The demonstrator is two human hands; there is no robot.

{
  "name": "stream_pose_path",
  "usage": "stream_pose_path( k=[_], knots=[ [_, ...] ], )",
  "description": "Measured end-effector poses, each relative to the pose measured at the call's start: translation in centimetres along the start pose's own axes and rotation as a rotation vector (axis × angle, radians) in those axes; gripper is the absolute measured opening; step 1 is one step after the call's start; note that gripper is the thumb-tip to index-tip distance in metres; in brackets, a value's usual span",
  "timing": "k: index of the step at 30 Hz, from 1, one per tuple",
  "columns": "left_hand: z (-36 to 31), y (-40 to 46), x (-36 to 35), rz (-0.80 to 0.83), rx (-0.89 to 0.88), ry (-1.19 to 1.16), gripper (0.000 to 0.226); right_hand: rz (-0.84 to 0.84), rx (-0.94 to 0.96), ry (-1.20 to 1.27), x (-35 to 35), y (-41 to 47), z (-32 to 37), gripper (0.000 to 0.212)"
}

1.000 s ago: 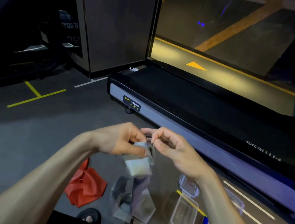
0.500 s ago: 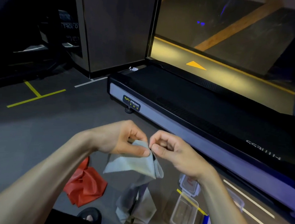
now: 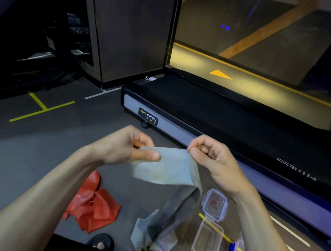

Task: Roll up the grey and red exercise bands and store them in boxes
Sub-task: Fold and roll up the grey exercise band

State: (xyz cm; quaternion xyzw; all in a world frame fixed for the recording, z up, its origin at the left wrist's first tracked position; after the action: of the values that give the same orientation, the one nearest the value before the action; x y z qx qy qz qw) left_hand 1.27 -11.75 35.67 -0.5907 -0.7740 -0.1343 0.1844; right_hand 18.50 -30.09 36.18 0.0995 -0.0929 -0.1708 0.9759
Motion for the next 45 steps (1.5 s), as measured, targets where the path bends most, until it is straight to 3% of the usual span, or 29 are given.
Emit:
stream_pose_path(
  k=[32,38,43,45],
  knots=[
    [0.8,0.6,-0.1,-0.043,-0.022,-0.064,0.031,0.011,-0.021,0.029,0.1,-0.5,0.1,0.012],
    [-0.7,0.0,0.1,0.025,-0.094,-0.164,0.012,0.083,-0.096,-0.013,0.2,-0.7,-0.8,0.010],
    [-1.8,-0.2,-1.3,0.219,-0.087,-0.133,0.010,0.184,-0.066,0.396,-2.2,-0.5,0.2,0.006],
    [-1.7,-0.1,-1.5,0.237,-0.088,-0.090,0.014,0.220,-0.044,0.320,-3.0,-0.3,0.2,0.005]
  ],
)
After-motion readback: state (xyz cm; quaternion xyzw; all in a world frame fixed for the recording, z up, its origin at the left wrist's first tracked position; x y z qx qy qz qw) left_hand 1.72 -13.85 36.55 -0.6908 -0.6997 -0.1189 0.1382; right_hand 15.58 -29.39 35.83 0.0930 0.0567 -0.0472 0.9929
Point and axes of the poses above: each hand's wrist, its own y-axis towards the middle knuckle, its own x-axis out of the back of the hand, z = x × y, the point moved 2 cm from there along y, towards the middle knuckle, and after that the axes turned 5 degrees about y, right-handed, at the moved point
